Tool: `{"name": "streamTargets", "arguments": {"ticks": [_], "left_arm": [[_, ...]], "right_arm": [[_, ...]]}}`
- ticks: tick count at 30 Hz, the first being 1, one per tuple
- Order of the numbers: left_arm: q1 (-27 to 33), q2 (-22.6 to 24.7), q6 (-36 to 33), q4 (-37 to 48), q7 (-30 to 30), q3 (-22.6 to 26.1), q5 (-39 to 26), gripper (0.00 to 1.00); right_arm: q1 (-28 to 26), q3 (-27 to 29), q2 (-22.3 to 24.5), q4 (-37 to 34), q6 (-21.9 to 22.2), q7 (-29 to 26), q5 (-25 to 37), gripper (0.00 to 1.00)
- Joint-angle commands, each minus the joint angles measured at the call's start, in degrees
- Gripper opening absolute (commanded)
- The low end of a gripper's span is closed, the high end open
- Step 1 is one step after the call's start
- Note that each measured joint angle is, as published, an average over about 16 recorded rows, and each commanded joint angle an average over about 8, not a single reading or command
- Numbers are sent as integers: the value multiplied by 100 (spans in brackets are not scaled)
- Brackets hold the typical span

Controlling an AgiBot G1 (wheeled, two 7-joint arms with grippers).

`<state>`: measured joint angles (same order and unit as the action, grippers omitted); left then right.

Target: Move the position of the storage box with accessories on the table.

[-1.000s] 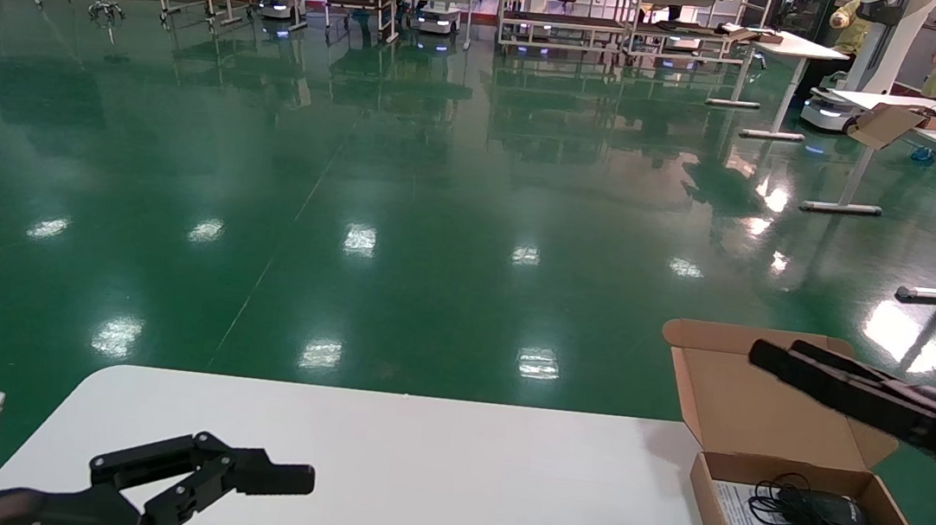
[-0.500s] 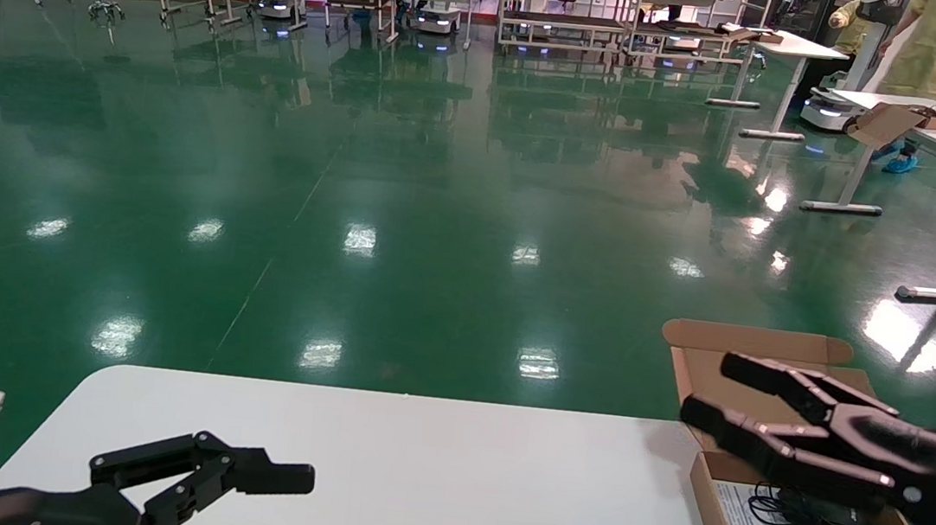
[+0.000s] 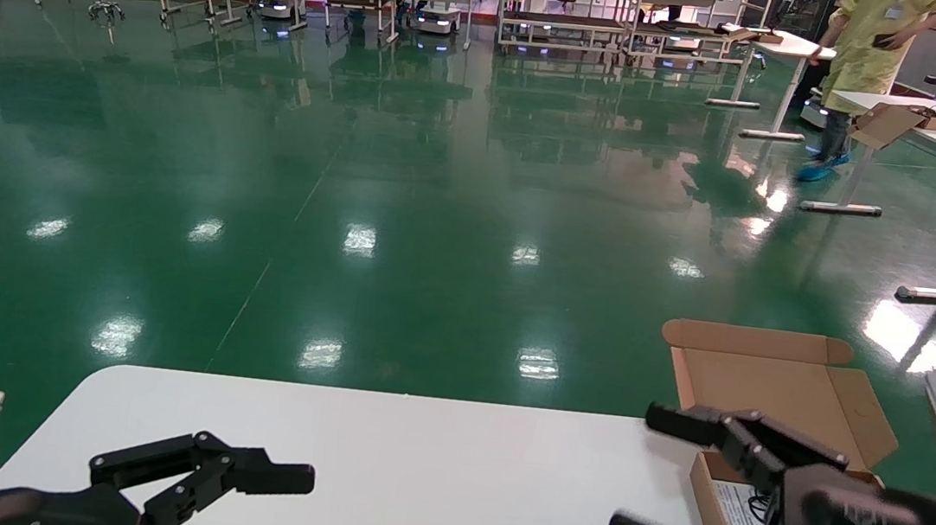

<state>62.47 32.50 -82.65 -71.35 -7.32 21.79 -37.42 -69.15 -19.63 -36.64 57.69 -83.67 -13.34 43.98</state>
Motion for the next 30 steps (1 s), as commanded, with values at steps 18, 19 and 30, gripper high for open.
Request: {"name": "streamTargets", "arguments": {"ticks": [18, 19, 30], "left_arm": [[-1, -1, 1, 2, 0, 0, 1, 100], [-1, -1, 2, 2, 0, 0, 1, 100], [-1, -1, 2, 2, 0, 0, 1, 100]], "right_arm": [[843, 402, 182, 1765, -234, 279, -244, 100], [858, 410, 186, 1797, -240, 283, -250, 100], [805, 386, 176, 1671, -219, 269, -240, 100]]}}
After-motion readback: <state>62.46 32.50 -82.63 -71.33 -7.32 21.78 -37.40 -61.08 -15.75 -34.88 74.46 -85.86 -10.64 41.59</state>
